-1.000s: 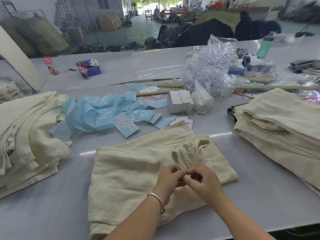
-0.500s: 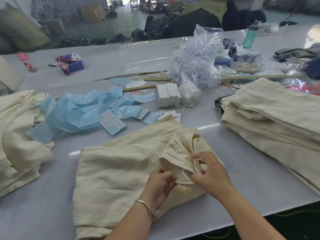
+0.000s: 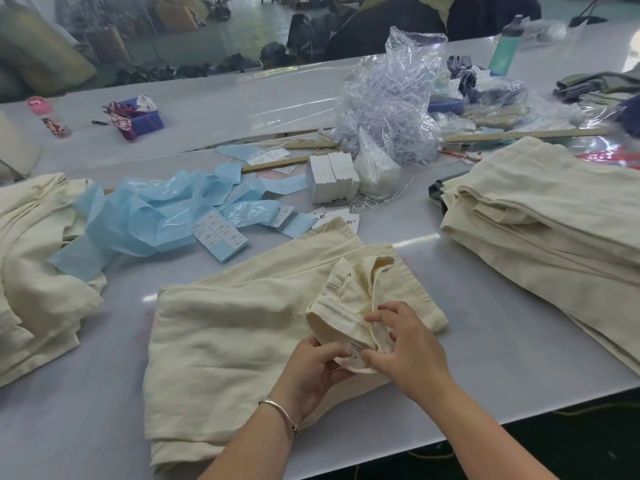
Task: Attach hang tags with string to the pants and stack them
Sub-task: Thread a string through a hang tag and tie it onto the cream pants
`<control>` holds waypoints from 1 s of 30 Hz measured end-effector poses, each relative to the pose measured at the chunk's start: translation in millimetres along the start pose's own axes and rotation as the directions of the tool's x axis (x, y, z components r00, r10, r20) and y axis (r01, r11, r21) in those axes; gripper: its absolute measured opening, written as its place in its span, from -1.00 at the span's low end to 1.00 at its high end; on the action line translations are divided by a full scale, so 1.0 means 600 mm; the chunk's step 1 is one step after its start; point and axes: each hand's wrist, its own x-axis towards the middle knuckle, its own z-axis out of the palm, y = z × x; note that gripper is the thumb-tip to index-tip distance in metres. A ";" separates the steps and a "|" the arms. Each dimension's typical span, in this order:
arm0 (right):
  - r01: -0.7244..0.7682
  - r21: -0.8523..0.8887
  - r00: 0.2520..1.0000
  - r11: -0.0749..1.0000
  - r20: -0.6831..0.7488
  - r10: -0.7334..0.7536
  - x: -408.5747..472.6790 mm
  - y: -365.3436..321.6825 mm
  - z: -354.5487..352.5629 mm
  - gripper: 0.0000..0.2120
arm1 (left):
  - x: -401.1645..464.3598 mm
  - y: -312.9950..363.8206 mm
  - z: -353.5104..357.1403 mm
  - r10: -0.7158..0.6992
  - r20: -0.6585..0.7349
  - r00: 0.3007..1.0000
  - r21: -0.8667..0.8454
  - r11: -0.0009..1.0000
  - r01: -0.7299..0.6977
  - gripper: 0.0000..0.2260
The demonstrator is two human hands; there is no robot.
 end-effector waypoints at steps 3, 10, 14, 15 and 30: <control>0.004 0.013 1.000 1.000 -0.010 -0.004 0.003 0.002 -0.002 -0.59 | -0.003 -0.002 -0.001 0.017 -0.027 0.999 -0.047 0.999 -0.018 -0.71; 0.105 -0.022 0.990 0.994 -0.089 -0.107 0.022 -0.006 -0.007 -0.65 | -0.002 0.003 0.011 0.063 0.043 0.997 -0.074 0.995 -0.060 -0.76; 0.247 -0.022 0.961 0.969 -0.121 -0.248 0.051 -0.048 -0.021 -0.83 | -0.016 0.019 0.018 0.077 0.136 0.988 0.052 0.995 -0.085 -0.73; 0.277 -0.019 0.952 0.961 -0.128 -0.277 0.061 -0.061 -0.024 -0.88 | -0.019 0.023 0.015 0.063 0.140 0.988 0.117 0.990 -0.079 -0.68; 0.332 0.010 0.937 0.943 0.117 -0.331 0.237 -0.249 0.189 -0.80 | -0.015 0.237 -0.332 0.383 -0.541 0.749 0.292 0.920 -0.260 -0.85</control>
